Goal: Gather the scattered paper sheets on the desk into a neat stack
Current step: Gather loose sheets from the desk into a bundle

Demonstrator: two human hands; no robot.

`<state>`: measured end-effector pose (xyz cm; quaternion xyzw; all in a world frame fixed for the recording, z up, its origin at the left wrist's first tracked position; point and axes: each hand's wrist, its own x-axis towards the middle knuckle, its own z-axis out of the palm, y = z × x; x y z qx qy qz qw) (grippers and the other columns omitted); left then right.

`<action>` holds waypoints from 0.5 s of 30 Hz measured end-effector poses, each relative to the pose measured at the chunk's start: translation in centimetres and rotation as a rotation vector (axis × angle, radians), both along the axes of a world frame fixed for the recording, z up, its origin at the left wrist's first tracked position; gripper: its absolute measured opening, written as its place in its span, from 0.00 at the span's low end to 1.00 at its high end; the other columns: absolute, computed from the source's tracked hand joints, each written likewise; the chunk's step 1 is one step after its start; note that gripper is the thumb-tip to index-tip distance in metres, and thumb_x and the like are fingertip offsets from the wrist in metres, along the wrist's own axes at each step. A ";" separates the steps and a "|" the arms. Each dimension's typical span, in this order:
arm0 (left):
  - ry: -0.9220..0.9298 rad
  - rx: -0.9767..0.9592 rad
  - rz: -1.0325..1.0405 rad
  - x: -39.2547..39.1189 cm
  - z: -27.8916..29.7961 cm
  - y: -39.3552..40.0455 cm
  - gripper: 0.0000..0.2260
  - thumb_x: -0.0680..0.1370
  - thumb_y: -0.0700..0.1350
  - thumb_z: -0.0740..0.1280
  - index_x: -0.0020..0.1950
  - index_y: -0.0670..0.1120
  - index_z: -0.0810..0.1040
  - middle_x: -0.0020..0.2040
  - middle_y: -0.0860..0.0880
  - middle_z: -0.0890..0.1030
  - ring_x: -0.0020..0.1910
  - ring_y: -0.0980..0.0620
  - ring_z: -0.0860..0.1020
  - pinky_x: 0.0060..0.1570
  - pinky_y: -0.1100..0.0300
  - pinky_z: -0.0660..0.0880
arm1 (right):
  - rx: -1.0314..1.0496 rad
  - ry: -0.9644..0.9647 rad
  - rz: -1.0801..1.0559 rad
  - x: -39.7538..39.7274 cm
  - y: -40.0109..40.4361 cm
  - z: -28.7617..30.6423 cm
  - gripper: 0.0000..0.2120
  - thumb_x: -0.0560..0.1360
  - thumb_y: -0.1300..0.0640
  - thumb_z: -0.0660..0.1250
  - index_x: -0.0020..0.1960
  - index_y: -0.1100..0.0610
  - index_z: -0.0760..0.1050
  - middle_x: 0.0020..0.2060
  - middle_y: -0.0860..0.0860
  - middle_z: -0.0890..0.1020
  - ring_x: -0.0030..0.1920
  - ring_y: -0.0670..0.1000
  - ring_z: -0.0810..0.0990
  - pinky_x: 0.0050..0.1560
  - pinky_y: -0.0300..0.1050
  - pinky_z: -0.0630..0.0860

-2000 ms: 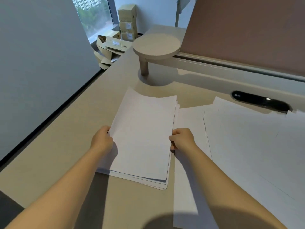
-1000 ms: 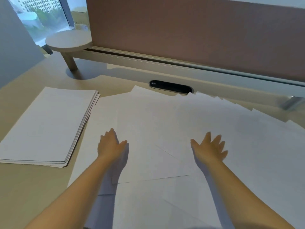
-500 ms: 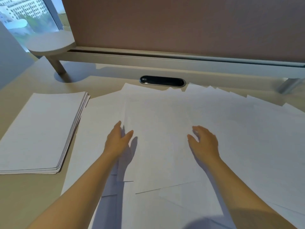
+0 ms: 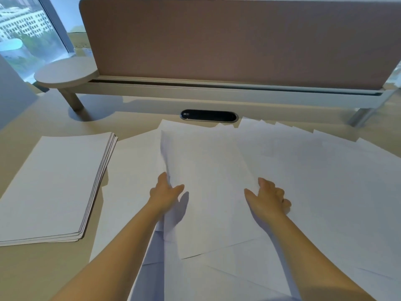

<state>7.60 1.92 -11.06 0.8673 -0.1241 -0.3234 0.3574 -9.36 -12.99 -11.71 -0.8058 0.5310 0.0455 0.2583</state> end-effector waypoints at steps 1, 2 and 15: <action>-0.008 0.001 -0.034 -0.2 0.0 -0.2 0.25 0.78 0.47 0.62 0.73 0.45 0.57 0.69 0.43 0.67 0.67 0.39 0.67 0.67 0.44 0.66 | 0.042 -0.043 0.018 0.1 0.3 0.3 0.26 0.78 0.44 0.52 0.74 0.51 0.54 0.73 0.50 0.60 0.71 0.54 0.58 0.69 0.51 0.57; -0.024 -0.004 -0.050 -0.2 -0.1 -0.3 0.25 0.78 0.46 0.62 0.73 0.44 0.57 0.70 0.43 0.67 0.67 0.39 0.67 0.67 0.45 0.66 | 0.102 -0.095 0.019 0.2 0.5 0.6 0.25 0.79 0.45 0.52 0.74 0.49 0.55 0.72 0.50 0.61 0.71 0.55 0.59 0.70 0.51 0.56; -0.018 0.019 0.147 2.9 -1.0 2.2 0.06 0.77 0.38 0.63 0.44 0.48 0.68 0.54 0.44 0.69 0.46 0.46 0.70 0.44 0.59 0.66 | 0.070 -0.056 -0.360 -1.2 -0.9 0.8 0.34 0.73 0.51 0.64 0.74 0.57 0.53 0.69 0.57 0.64 0.69 0.59 0.63 0.65 0.55 0.64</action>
